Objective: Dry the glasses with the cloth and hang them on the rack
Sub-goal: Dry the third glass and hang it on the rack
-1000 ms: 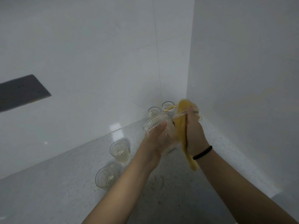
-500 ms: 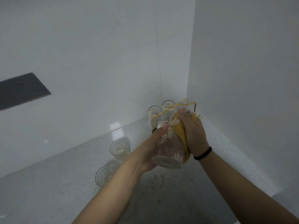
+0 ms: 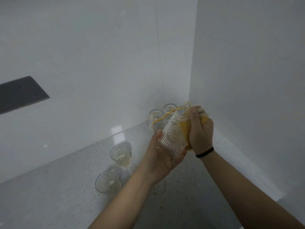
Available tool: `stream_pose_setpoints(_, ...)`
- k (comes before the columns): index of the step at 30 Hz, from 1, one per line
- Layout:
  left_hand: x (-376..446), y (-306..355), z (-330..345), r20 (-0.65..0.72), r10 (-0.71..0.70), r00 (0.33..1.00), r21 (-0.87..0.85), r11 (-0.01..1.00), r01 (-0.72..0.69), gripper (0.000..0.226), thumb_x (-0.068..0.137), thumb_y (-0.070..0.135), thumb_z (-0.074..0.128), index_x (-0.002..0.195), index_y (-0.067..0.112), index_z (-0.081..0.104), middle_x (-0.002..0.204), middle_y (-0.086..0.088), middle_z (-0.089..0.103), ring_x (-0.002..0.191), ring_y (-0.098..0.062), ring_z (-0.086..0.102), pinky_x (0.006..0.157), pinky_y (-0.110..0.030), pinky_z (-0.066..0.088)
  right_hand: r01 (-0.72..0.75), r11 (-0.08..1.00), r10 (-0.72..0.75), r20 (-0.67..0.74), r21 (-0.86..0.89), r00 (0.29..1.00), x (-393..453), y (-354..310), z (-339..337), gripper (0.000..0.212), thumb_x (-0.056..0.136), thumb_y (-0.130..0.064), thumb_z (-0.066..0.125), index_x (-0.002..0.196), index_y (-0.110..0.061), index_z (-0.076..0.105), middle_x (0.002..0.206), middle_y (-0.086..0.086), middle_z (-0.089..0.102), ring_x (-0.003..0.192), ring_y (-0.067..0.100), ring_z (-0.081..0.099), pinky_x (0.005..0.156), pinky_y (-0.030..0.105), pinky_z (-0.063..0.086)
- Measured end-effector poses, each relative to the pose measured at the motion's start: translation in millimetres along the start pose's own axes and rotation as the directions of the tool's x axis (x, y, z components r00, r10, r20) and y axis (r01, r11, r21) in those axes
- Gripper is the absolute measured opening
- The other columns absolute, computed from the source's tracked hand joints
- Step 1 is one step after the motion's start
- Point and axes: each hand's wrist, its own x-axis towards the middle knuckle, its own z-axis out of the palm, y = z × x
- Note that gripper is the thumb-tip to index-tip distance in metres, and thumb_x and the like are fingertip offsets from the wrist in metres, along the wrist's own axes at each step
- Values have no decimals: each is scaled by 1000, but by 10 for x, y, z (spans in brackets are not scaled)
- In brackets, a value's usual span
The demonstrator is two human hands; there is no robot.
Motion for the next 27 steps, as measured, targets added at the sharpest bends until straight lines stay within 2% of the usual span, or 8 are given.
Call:
stream_pose_setpoints(6,126,-129,-31,161,698,698,826,291,-482,67,69,49,75,125,37,40,123,-1,58,106,-17,65,82,-41,58,-215,966,194,-145,-145,970,151,42,16,50,91,-42,46,48,-18,38,43,-5,38,38,8,39,44,24,35)
stream_pose_setpoints(11,134,-7,85,-100,217,971,159,967,-200,60,74,44,75,123,15,56,119,-11,65,85,-24,72,64,-31,59,-1,998,-4,-81,-61,997,142,55,-57,46,91,-32,50,49,-23,37,37,-12,34,32,2,37,36,13,29)
stream_pose_setpoints(14,132,31,99,-67,52,996,116,992,-44,62,75,53,66,121,13,60,106,-15,70,75,-25,71,58,-29,59,24,996,-30,-72,-84,997,183,96,-70,46,93,-27,51,49,-24,38,33,-11,36,32,1,39,35,10,27)
stream_pose_setpoints(16,150,-8,118,-102,311,945,512,831,-219,64,69,60,71,121,26,54,111,-7,70,85,-19,72,65,-28,59,-80,990,66,-120,-113,991,242,118,-73,49,93,-33,49,46,-22,37,34,-9,37,31,2,39,35,11,28)
stream_pose_setpoints(19,216,-139,46,65,679,732,913,256,-318,80,63,57,77,128,33,38,128,2,56,110,-16,62,87,-35,55,-197,969,177,-136,-151,975,338,126,-83,51,92,-39,47,46,-20,36,41,-6,36,31,2,39,34,11,30)
stream_pose_setpoints(21,272,-112,68,-7,680,733,881,351,-317,77,59,58,76,123,29,44,125,3,59,110,-22,62,88,-41,56,-195,972,179,-129,-132,975,355,140,-85,51,92,-41,48,46,-20,36,38,-9,37,32,1,40,34,9,30)
stream_pose_setpoints(24,341,-9,134,-136,305,943,335,910,-246,53,71,45,76,112,14,62,118,-11,66,100,-32,68,77,-40,60,-49,999,47,-77,-12,996,328,166,-137,44,89,-37,49,50,-21,42,39,-9,41,37,2,41,37,18,33)
stream_pose_setpoints(27,348,-37,165,-72,-66,995,0,998,66,63,78,54,63,119,5,62,108,-21,68,81,-31,72,59,-30,59,27,999,-27,-27,24,999,362,196,-179,37,87,-33,50,53,-19,47,42,-6,47,40,3,43,39,23,36)
